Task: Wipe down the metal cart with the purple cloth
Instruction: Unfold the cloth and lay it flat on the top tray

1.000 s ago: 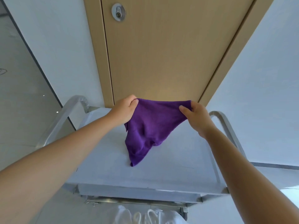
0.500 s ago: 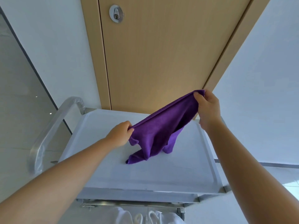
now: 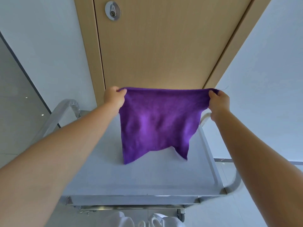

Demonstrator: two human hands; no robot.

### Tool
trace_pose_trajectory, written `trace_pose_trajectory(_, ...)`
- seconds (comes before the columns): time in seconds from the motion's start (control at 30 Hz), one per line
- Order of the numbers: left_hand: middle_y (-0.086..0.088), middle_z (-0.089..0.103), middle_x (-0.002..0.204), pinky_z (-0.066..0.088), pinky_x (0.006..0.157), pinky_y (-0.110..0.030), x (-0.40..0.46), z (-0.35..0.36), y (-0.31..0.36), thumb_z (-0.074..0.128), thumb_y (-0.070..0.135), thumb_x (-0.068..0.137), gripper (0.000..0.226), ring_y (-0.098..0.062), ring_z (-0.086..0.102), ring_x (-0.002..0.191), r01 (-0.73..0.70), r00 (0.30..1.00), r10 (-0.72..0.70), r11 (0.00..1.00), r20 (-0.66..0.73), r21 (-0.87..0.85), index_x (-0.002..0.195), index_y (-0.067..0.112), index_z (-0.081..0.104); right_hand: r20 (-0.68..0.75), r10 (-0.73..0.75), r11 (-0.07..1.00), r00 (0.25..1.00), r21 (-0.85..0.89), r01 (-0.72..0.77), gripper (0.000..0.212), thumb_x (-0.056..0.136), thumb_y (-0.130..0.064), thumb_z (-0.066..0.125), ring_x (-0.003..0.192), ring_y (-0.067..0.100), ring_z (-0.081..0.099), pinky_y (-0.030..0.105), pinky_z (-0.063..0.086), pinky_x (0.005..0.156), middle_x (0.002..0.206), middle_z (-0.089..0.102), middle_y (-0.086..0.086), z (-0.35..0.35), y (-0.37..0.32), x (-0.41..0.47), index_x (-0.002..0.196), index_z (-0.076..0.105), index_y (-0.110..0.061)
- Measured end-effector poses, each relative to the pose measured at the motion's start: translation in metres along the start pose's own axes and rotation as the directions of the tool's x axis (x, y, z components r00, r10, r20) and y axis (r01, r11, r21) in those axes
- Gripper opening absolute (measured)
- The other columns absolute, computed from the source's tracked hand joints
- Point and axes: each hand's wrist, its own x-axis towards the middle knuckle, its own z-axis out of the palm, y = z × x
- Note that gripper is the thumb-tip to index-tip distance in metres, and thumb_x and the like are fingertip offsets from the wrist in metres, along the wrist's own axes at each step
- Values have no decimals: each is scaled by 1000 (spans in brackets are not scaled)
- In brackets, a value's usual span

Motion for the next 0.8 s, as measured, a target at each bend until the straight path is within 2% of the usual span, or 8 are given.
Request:
trace_pose_trajectory(0.1,2,57,80,42,73,-26,11,-8,33,63,18,86,16,-14,52,77,-140,988,123,970,-98,-200,98,7,64,-1,47,966,999,254,-45,17,95,-12,46,82,12,51,28,45,80,81,56,-5,-9,-11,3,86,59,-19)
trace_pose_trajectory(0.23,15,55,72,41,66,-12,-12,-36,52,60,16,86,2,4,50,65,-426,900,403,894,-167,-140,88,17,61,70,105,864,992,487,-126,17,93,-11,47,94,15,59,29,50,90,99,61,2,-23,0,-9,88,60,-19)
trace_pose_trajectory(0.3,15,57,74,40,65,-7,-30,-46,37,59,14,88,4,9,51,63,-428,901,411,894,-135,-133,88,17,61,97,120,870,988,470,-152,16,93,-9,47,90,17,58,29,49,89,93,58,4,-28,20,-22,85,59,-16)
trace_pose_trajectory(0.43,10,58,74,40,65,-11,-71,-50,-40,57,11,90,7,9,51,61,-189,982,188,975,-18,-120,87,15,62,139,178,948,974,240,-208,19,92,-4,47,82,19,49,27,40,76,78,53,4,-31,85,-63,78,58,-11)
trace_pose_trajectory(0.53,-1,60,76,39,64,-19,-98,-55,-108,58,9,89,9,-8,52,69,55,985,-62,997,162,51,82,10,63,184,232,973,955,-61,-225,25,90,-2,50,70,20,45,27,35,65,67,52,4,-29,128,-100,69,58,-12)
trace_pose_trajectory(0.63,-5,58,76,35,61,-22,-110,-69,-157,58,8,87,16,-17,48,71,206,831,-357,910,428,360,71,11,62,264,262,955,928,-213,-208,27,89,3,50,63,18,48,20,38,56,64,56,7,-27,158,-128,69,62,-10)
trace_pose_trajectory(0.7,-4,58,78,35,63,-24,-110,-79,-170,59,10,87,13,-15,48,72,247,715,-497,837,491,488,74,11,63,290,286,941,914,-266,-210,24,88,5,50,62,21,47,13,36,49,63,57,10,-25,171,-136,70,64,-4)
trace_pose_trajectory(0.8,-4,60,83,37,67,-24,-100,-82,-175,58,13,88,10,-15,50,76,228,678,-533,807,507,544,86,7,65,291,316,923,903,-316,-221,19,88,3,50,63,22,45,21,36,51,64,55,12,-20,181,-135,75,63,3)
